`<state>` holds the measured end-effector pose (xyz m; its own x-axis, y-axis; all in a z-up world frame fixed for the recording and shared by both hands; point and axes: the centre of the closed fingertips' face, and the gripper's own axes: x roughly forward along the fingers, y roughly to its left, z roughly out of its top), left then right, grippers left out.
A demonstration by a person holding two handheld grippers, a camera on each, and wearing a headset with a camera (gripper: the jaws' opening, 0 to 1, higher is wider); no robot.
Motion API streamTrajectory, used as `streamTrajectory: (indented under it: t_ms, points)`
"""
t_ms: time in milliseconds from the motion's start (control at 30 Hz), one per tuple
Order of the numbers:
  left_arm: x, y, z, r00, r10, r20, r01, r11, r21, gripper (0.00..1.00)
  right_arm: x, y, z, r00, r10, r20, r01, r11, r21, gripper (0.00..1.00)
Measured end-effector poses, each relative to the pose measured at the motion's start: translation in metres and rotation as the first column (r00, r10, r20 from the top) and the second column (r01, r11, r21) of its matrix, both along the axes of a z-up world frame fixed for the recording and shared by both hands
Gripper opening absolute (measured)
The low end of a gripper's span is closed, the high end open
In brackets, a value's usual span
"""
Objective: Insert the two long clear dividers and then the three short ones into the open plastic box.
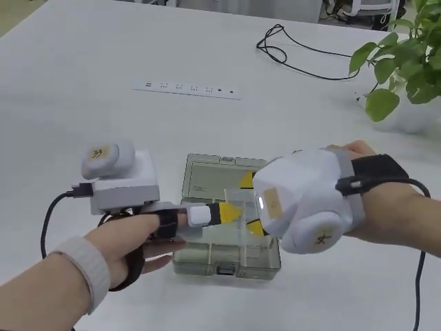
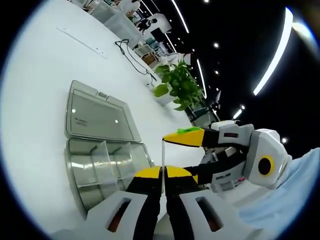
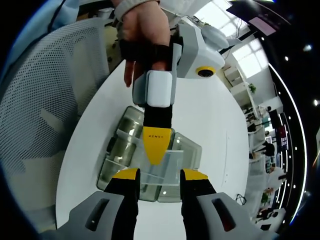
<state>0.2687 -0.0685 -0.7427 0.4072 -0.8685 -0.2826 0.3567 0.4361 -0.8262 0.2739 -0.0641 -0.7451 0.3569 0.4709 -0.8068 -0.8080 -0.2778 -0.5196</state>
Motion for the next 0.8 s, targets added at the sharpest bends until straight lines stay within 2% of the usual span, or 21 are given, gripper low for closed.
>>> streamTrajectory:
  t_ms: [133,267,367,433,467,500,533,567,667,700,733,767,800]
  points:
    - [-0.001,0.0,0.001,1.0,-0.005,0.001,0.005,1.0,-0.009,0.0,-0.001,0.0,0.001,1.0,0.001,-0.003,-0.001,1.0,0.005,0.32]
    - [-0.002,0.0,0.002,1.0,-0.014,0.017,0.014,1.0,-0.008,0.0,-0.002,0.0,0.002,1.0,0.01,-0.017,-0.01,1.0,0.007,0.33]
    - [-0.002,0.002,0.005,0.999,-0.024,0.049,0.024,1.0,-0.007,0.0,-0.005,0.002,0.006,0.995,-0.027,-0.093,0.032,0.998,0.06,0.42]
    - [-0.004,0.004,0.005,0.996,-0.048,0.075,0.047,0.999,0.015,0.0,-0.003,0.001,0.012,0.989,-0.056,-0.136,0.069,0.993,0.094,0.41]
    - [-0.005,0.004,0.005,0.994,-0.063,0.091,0.06,0.998,0.029,0.0,-0.004,0.002,0.016,0.982,-0.073,-0.176,0.094,0.989,0.117,0.41]
    - [-0.007,0.005,0.006,0.991,-0.08,0.108,0.077,0.996,0.036,0.0,-0.003,0.002,0.018,0.979,-0.079,-0.188,0.105,0.986,0.129,0.41]
    - [-0.007,0.005,0.007,0.99,-0.083,0.113,0.079,0.996,0.036,0.0,-0.004,0.002,0.021,0.972,-0.085,-0.22,0.118,0.983,0.139,0.41]
    - [-0.008,0.006,0.007,0.987,-0.099,0.129,0.093,0.995,0.046,0.0,-0.004,0.002,0.022,0.969,-0.087,-0.23,0.122,0.982,0.142,0.41]
    - [-0.014,0.008,0.007,0.966,-0.171,0.192,0.156,0.983,0.092,0.0,-0.007,0.001,0.026,0.945,-0.107,-0.309,0.162,0.974,0.158,0.39]
    - [-0.018,0.007,0.008,0.952,-0.204,0.228,0.185,0.977,0.103,0.0,-0.009,0.002,0.028,0.934,-0.1,-0.344,0.165,0.972,0.166,0.38]
    - [-0.02,0.008,0.008,0.946,-0.218,0.239,0.196,0.974,0.112,0.0,-0.011,0.001,0.03,0.919,-0.104,-0.379,0.179,0.969,0.168,0.35]
    - [-0.024,0.008,0.007,0.937,-0.246,0.246,0.219,0.967,0.134,0.0,-0.013,0.001,0.032,0.912,-0.094,-0.4,0.174,0.97,0.169,0.33]
    - [-0.026,0.008,0.007,0.926,-0.266,0.268,0.234,0.961,0.145,0.0,-0.016,0.002,0.035,0.896,-0.078,-0.436,0.171,0.969,0.179,0.32]
